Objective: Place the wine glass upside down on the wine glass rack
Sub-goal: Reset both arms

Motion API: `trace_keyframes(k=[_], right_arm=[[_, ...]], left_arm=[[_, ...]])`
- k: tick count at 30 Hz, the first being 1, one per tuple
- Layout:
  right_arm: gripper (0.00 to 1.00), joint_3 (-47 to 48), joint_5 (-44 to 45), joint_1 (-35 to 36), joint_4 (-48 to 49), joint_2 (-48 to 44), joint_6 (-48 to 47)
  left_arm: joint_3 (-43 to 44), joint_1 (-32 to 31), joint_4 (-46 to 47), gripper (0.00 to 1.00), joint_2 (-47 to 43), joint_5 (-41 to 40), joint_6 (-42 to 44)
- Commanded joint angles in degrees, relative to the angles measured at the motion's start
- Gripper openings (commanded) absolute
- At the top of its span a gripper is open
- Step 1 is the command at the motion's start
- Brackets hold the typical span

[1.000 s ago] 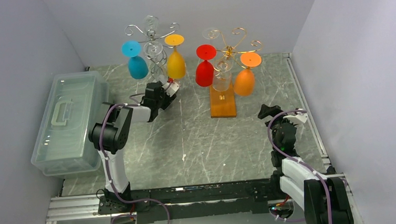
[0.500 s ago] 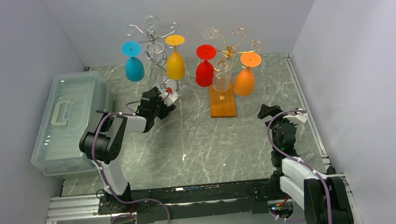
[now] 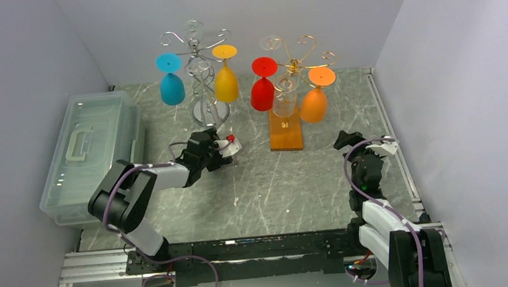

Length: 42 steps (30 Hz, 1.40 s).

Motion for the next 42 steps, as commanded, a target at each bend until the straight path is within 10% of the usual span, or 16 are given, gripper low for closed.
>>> trace_keyframes(k=[1, 9, 19, 42], right_arm=[[1.00, 2.60, -0.19, -0.73, 0.33, 0.75, -3.03], [1.00, 4.05, -0.27, -1.71, 1.56, 3.26, -5.49], [1.00, 6.27, 1.08, -2.02, 1.29, 5.64, -9.55], [1.00, 8.14, -1.60, -2.39, 5.19, 13.49, -23.52]], left_arm=[[-2.70, -0.65, -13.37, 0.97, -4.66, 1.12, -1.40], [-5.71, -2.99, -23.06, 0.99, -15.94, 1.80, -7.85], [-6.27, 8.62, -27.91, 0.99, -29.21, 11.32, -24.59], [-12.65, 39.62, 15.65, 0.99, -13.59, 17.77, -50.13]])
